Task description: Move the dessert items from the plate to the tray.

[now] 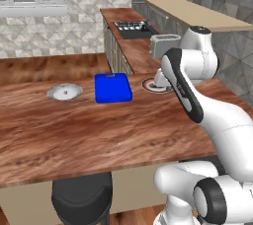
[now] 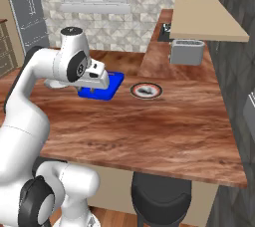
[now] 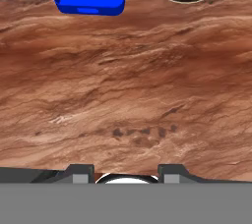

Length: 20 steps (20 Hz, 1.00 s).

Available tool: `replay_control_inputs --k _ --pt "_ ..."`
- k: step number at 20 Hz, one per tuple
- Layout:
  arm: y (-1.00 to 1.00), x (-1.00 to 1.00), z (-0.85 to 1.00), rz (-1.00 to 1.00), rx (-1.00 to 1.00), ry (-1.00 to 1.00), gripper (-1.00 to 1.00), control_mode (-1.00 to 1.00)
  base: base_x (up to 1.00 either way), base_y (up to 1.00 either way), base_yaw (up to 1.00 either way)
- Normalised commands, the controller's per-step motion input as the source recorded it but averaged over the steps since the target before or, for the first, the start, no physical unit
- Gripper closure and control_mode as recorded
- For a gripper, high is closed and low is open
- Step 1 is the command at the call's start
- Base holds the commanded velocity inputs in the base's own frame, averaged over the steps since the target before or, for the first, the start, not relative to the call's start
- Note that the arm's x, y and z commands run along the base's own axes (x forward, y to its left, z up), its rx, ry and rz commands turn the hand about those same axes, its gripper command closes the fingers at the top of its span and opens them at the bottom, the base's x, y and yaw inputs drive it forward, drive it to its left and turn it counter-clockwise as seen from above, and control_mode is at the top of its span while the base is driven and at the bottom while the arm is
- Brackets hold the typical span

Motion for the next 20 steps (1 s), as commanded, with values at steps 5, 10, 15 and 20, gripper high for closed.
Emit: replay_control_inputs --k 5,10,15,20 --pt "0.0 0.0 0.0 0.0 0.0 0.0 -1.0 1.0 0.0 0.0 0.0" --pt "0.0 0.0 0.0 0.0 0.0 0.0 -1.0 1.0 0.0 0.0 0.0" --pt "0.0 0.0 0.0 0.0 0.0 0.0 -1.0 1.0 -0.21 0.03 -0.02" --pt "0.0 0.0 0.0 0.0 0.0 0.0 -1.0 1.0 -0.48 0.18 -0.09"
